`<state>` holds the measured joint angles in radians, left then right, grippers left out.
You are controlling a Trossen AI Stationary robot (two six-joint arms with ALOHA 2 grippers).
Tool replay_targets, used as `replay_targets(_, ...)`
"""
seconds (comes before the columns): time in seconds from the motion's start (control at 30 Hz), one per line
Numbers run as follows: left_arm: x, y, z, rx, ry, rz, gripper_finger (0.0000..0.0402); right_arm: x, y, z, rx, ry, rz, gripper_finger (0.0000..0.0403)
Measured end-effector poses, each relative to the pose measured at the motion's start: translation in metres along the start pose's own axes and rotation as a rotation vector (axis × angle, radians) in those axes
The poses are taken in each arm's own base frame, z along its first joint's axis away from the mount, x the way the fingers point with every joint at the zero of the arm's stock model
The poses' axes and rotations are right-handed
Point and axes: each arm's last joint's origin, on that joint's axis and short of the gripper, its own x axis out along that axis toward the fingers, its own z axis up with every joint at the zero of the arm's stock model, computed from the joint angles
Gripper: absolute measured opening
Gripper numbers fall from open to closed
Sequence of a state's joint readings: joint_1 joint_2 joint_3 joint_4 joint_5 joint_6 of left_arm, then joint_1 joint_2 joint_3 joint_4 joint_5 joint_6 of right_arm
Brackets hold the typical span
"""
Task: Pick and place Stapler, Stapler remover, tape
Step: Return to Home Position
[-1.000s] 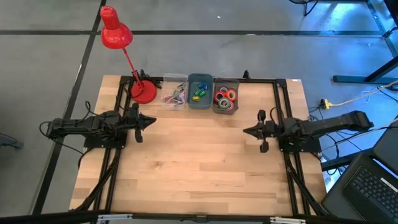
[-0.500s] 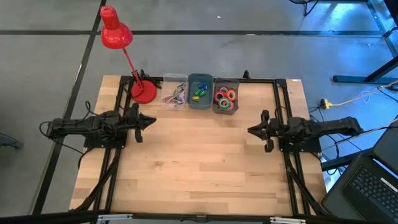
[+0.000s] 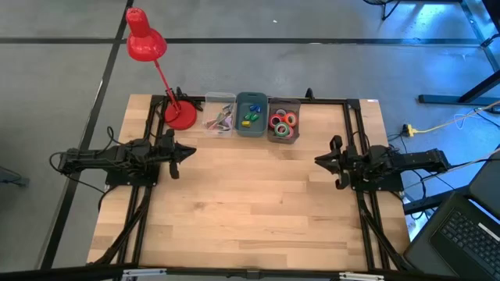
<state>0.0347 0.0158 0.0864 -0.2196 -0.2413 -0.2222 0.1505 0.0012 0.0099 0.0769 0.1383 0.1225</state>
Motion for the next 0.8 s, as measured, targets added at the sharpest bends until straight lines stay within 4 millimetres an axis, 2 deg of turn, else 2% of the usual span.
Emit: replay_targets(0.8,0.0000,-0.0001,0.0004,-0.001,-0.005,-0.001,0.0012,0.0000,0.0000,-0.0001,0.000,0.000,0.000,0.0051)
